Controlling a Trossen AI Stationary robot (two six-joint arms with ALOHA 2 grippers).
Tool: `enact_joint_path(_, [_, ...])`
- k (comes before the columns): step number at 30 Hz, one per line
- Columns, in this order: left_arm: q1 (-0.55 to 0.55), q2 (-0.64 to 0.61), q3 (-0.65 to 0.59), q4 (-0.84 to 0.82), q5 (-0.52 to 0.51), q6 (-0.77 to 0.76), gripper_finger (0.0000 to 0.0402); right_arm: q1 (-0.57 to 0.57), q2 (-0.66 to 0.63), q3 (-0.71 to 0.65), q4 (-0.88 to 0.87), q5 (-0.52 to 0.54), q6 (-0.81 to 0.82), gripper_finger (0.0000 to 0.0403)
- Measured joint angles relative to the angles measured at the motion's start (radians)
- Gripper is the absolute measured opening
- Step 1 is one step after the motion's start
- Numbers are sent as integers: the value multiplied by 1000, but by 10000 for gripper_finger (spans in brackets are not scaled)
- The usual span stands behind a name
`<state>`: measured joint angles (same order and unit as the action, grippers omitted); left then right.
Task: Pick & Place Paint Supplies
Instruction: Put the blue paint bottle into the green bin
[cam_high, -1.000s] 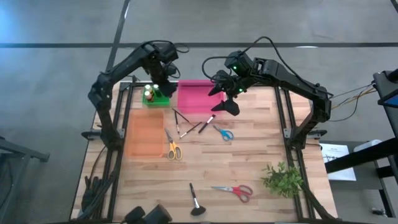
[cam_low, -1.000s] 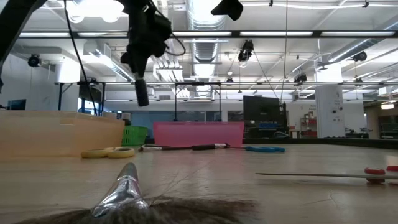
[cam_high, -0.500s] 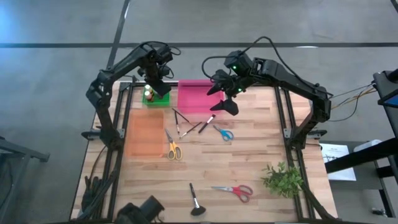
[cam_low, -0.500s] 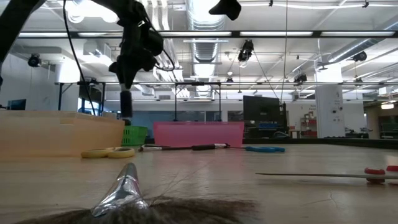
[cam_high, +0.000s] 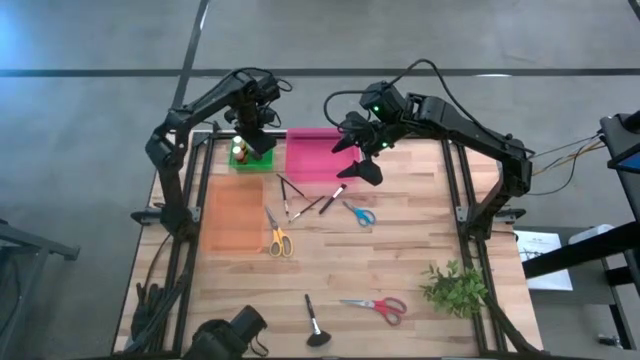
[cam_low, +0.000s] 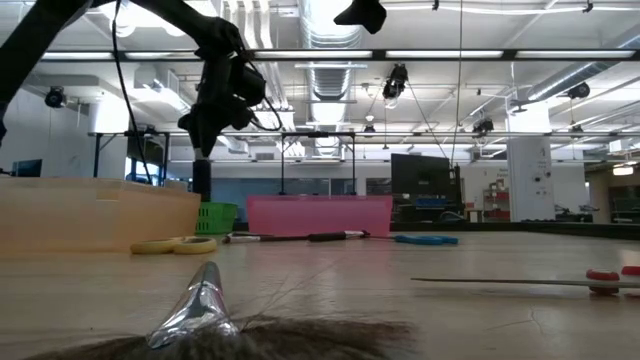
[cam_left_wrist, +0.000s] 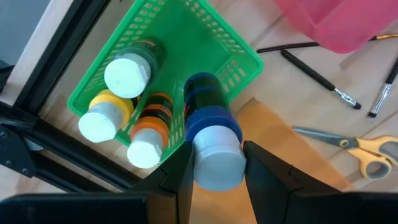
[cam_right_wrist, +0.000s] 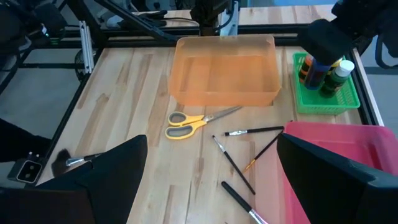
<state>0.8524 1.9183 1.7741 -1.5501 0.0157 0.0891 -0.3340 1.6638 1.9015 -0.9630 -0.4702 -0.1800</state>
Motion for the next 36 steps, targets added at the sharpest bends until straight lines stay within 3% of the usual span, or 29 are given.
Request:
enact_joint_path(24, [37, 11, -3, 57, 0, 15, 120, -1, 0, 0, 8, 0, -7, 356])
enact_joint_path(36, [46, 11, -74, 90, -1, 14, 120, -1, 0, 0, 13, 1, -7, 356])
